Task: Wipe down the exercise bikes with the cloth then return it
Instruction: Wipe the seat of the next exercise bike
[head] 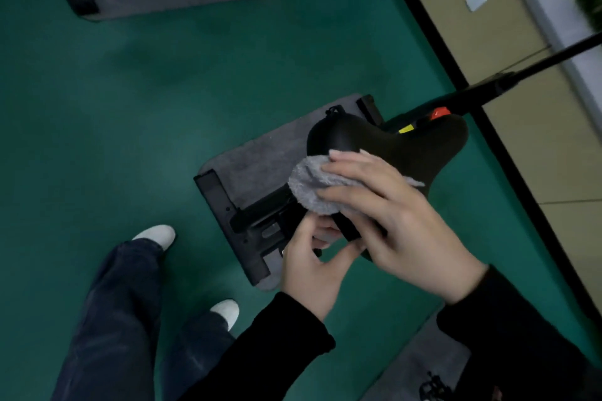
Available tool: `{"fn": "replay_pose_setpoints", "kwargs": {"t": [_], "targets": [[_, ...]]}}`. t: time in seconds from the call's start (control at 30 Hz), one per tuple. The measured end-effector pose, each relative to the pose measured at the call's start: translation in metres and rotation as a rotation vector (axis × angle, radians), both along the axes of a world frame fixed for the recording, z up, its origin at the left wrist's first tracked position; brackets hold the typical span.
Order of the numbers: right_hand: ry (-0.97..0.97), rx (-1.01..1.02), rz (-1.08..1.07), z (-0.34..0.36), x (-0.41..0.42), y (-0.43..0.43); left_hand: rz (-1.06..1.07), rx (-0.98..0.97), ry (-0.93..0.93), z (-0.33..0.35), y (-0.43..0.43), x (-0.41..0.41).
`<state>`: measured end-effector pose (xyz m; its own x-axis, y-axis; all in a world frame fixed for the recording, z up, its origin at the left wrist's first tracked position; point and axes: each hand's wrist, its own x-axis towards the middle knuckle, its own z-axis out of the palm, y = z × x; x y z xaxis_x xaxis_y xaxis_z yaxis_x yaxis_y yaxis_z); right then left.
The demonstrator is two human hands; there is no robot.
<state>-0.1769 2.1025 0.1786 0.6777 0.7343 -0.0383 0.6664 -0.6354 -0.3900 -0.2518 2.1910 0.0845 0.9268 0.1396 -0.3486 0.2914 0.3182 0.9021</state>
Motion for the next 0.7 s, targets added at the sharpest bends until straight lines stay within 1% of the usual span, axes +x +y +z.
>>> {"fn": "replay_pose_setpoints", "kwargs": {"t": [0.07,0.17,0.23,0.37,0.5,0.57,0.6,0.63,0.7], "targets": [[-0.018,-0.074,0.065,0.002,0.022,0.008,0.013,-0.037,-0.032,-0.003,-0.003,0.000],[0.041,-0.073,0.003,0.009,0.053,0.019,0.030,-0.052,-0.055,-0.007,-0.008,0.001],[0.089,-0.070,-0.016,0.014,0.057,0.019,0.043,-0.043,-0.062,-0.008,-0.010,0.001],[0.105,-0.162,0.151,0.017,0.037,0.011,0.084,0.002,-0.104,-0.008,-0.009,0.001],[0.123,-0.214,0.184,0.020,0.056,0.025,0.087,0.029,-0.093,-0.010,-0.010,0.001],[0.144,-0.234,0.137,0.016,0.078,0.038,0.088,0.046,-0.096,-0.011,-0.010,0.001],[0.168,-0.231,0.076,0.013,0.090,0.043,0.089,0.051,-0.096,-0.012,-0.009,0.001],[0.211,-0.231,-0.013,0.010,0.103,0.045,0.085,0.057,-0.098,-0.012,-0.009,0.001],[0.358,-0.228,-0.209,0.007,0.122,0.039,0.066,0.064,-0.097,-0.012,-0.007,0.002]]}}
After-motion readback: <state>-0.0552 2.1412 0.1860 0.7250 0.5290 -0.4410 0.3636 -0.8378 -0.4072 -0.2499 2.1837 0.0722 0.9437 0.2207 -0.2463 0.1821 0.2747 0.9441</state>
